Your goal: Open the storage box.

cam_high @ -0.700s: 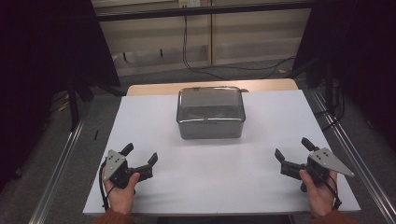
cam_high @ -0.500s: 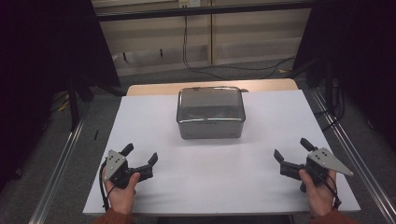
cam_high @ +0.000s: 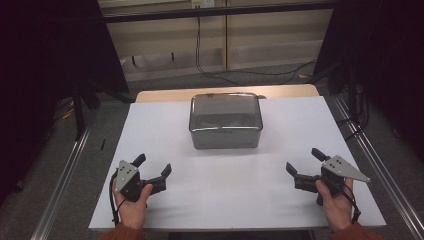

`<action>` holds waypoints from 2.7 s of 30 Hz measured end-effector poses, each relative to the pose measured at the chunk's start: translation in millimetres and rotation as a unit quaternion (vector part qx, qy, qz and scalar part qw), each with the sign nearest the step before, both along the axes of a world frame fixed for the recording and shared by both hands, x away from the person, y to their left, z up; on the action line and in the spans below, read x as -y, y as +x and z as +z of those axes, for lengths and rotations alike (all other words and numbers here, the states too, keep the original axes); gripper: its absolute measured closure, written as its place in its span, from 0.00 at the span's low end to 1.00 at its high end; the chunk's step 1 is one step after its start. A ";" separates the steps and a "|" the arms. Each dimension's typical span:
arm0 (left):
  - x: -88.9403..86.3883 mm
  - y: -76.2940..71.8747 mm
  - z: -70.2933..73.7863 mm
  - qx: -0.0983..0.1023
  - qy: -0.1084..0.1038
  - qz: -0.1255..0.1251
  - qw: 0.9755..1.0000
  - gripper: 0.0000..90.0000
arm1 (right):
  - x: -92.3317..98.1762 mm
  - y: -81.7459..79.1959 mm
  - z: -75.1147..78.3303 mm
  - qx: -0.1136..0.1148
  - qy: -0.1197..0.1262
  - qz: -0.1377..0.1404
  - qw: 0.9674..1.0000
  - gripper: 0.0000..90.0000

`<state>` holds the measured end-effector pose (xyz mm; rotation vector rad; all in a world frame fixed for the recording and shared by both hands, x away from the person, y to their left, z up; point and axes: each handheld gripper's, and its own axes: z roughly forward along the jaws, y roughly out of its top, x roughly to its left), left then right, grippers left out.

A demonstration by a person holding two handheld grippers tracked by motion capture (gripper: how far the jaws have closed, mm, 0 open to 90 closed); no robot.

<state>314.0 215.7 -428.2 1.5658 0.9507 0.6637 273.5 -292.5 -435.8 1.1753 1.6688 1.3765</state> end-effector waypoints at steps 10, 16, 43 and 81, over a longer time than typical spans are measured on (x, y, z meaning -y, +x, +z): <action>1.1 -4.7 0.6 -0.001 -0.011 -0.012 1.000 0.03 | -9.7 6.0 -0.1 0.001 0.005 0.008 1.000 0.00; 0.8 -3.0 -0.4 -0.003 -0.013 -0.015 1.000 0.03 | -19.3 9.5 3.0 0.010 0.003 0.019 1.000 0.00; 3.7 3.0 0.0 0.003 -0.017 -0.014 1.000 0.03 | -80.0 36.7 21.1 0.038 -0.001 0.100 0.994 0.00; 5.6 5.2 -0.8 -0.008 -0.014 -0.019 1.000 0.03 | -136.1 85.8 39.9 0.070 -0.106 0.131 0.983 0.03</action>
